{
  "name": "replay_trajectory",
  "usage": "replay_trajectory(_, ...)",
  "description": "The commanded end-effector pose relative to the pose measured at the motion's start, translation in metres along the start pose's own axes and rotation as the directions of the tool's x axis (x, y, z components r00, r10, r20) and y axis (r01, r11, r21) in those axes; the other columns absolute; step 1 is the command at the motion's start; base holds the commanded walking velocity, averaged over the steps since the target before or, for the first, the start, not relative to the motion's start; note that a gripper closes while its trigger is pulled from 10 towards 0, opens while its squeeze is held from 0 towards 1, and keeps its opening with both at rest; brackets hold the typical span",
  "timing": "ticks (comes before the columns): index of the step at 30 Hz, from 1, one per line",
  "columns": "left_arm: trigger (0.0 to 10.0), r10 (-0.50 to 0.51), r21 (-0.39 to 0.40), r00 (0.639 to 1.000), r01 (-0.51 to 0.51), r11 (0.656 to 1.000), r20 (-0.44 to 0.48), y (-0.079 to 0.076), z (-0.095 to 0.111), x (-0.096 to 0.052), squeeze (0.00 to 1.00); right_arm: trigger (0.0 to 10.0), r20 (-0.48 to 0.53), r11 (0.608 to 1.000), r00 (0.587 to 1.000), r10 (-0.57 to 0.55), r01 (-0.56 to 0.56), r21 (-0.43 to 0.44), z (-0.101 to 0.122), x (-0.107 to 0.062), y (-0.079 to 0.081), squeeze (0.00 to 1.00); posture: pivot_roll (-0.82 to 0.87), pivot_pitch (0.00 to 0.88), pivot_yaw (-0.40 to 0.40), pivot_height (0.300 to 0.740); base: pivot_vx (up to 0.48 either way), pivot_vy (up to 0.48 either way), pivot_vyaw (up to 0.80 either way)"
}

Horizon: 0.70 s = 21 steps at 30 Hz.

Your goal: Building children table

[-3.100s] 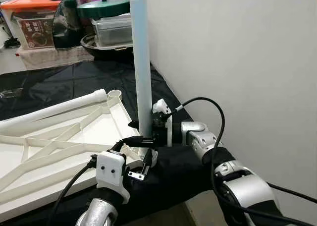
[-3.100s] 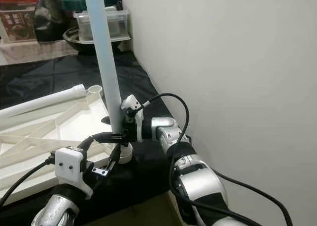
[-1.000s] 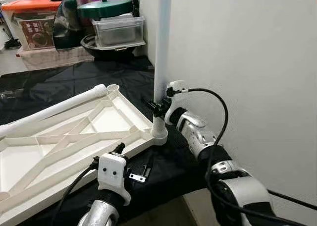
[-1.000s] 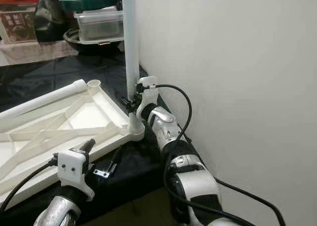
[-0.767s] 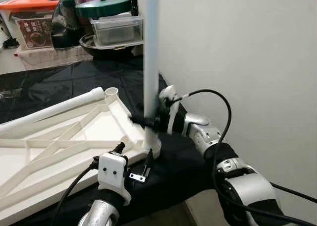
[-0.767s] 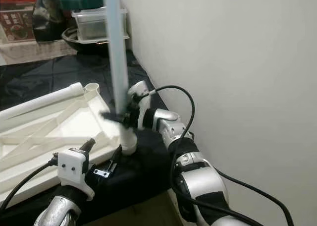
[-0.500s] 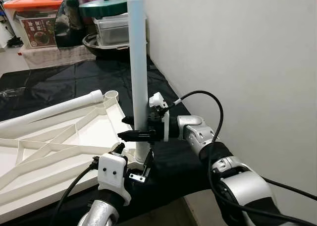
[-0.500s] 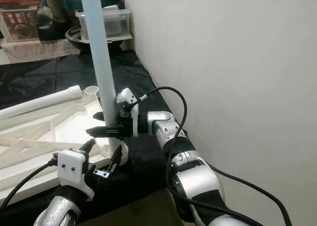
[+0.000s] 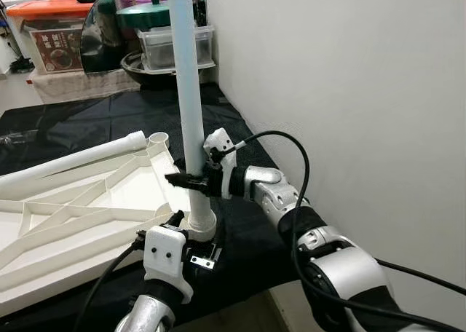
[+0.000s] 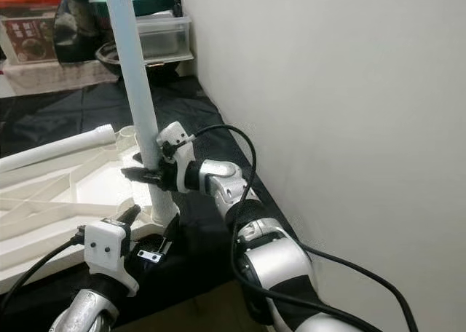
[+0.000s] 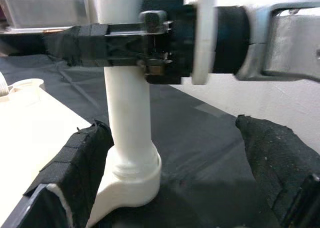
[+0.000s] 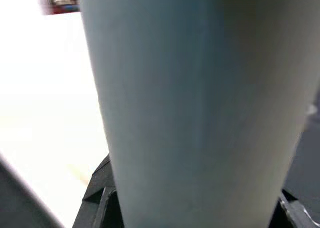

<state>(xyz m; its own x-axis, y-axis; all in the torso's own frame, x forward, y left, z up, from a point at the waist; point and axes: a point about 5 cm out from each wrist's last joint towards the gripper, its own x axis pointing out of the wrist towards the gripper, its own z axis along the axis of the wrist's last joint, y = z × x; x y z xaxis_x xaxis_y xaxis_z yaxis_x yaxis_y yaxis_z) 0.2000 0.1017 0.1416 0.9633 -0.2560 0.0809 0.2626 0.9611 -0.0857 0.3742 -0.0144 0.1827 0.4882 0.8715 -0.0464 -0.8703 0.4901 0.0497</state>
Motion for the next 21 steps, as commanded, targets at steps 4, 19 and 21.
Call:
replay_trajectory(4, 10.0, 0.012, 0.0, 1.0, -0.012, 1.0, -0.007, 0.001, -0.001, -0.001, 0.0, 0.0, -0.061, 0.821, 0.83, -0.554, 0.557, 0.128, -0.016, -0.01, -0.026, 0.0, -0.01, 0.0, -0.021, 0.74, 0.0, 0.0, 0.0)
replay_trajectory(19, 10.0, 0.017, 0.006, 1.0, -0.017, 1.0, -0.011, 0.004, -0.003, -0.001, 0.0, 10.0, -0.123, 0.523, 0.562, -0.818, 0.816, 0.247, -0.023, -0.003, -0.016, 0.0, -0.01, 0.0, -0.015, 0.74, 0.0, 0.0, 0.0)
replay_trajectory(21, 10.0, 0.018, 0.007, 1.0, -0.017, 1.0, -0.011, 0.003, -0.003, -0.001, 0.0, 10.0, -0.067, 0.564, 0.592, -0.803, 0.791, 0.239, -0.017, -0.001, -0.015, 1.0, -0.01, 0.0, -0.015, 0.74, 0.0, 0.0, 0.0)
